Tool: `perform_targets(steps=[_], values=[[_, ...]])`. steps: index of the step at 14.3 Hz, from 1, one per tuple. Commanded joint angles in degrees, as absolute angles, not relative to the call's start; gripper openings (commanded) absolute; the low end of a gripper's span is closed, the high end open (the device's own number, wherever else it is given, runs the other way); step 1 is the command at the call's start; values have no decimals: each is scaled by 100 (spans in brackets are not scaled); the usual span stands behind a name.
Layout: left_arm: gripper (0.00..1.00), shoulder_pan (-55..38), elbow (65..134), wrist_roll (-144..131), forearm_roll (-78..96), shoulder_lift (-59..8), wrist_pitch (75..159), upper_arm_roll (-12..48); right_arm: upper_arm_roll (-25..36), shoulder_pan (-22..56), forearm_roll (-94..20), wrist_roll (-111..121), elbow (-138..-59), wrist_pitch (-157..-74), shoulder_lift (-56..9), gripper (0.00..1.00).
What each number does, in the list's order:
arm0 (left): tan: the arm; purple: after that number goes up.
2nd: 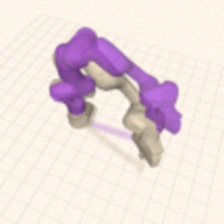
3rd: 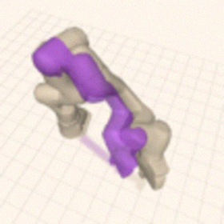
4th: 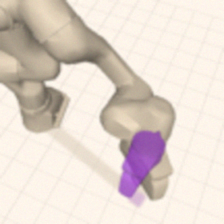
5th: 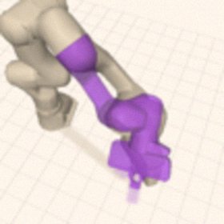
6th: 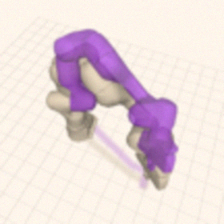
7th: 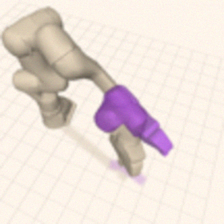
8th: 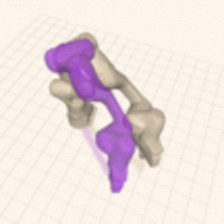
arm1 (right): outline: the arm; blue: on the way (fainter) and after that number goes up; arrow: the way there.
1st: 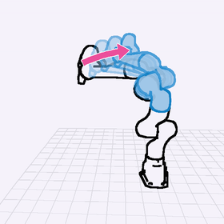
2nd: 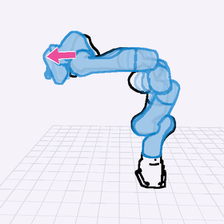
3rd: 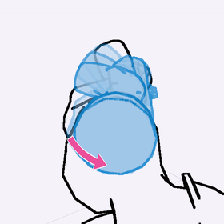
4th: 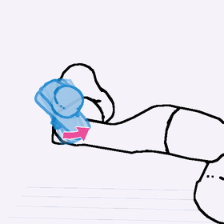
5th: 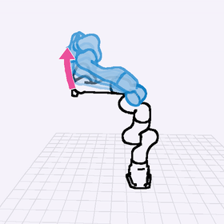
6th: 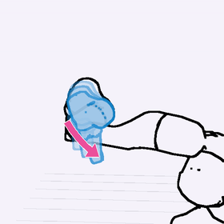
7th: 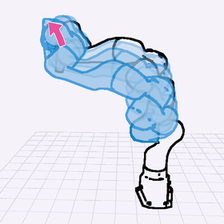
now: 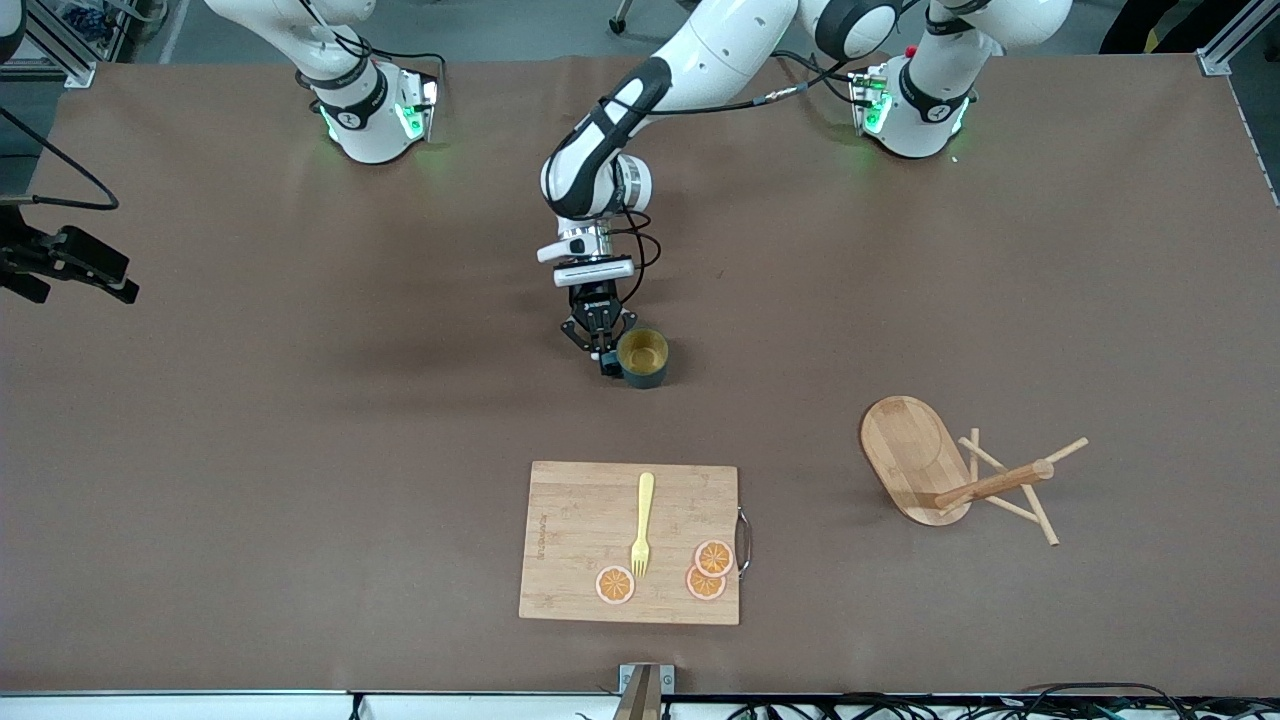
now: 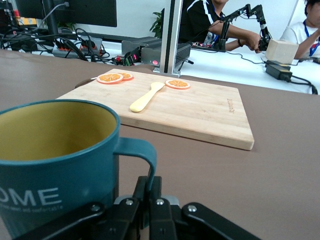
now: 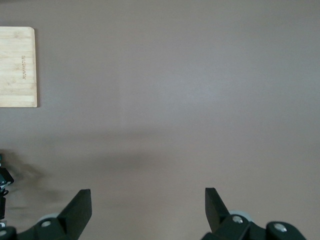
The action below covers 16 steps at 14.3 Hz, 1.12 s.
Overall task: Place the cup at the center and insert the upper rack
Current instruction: 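Close the left gripper on the mug handle, then lift the mug with the left gripper and carry it to the mug tree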
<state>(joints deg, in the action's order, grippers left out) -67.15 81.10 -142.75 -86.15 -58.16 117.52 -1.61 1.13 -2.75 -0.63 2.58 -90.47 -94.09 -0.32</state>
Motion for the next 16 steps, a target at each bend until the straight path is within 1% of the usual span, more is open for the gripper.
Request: perform_targets(steps=[1, 3, 6, 9, 12, 14, 16], values=[[0, -6706, 8086, -14388, -8623, -5600, 11795, -167, 88, -272, 9, 281, -9149, -9431, 105, 100], [0, -6689, 8068, -14222, -8290, -5406, 11830, -141, 88, -272, 9, 281, -9158, -9422, 105, 100], [0, -6592, 8042, -13379, -7176, -4888, 11856, -132, 88, -264, 18, 281, -9149, -9404, 105, 100], [0, -6372, 8042, -12492, -5805, -4133, 12040, -132, 88, -229, 17, 281, -9149, -9413, 105, 100], [0, -6083, 8059, -11946, -4750, -3483, 12067, -132, 88, -229, 9, 281, -9149, -9404, 105, 100], [0, -5768, 8060, -11560, -3794, -3061, 12277, -123, 88, -229, 18, 290, -9149, -9378, 105, 100], [0, -5468, 8060, -11120, -2922, -2770, 12383, -132, 88, -229, 9, 290, -9149, -9378, 105, 100]])
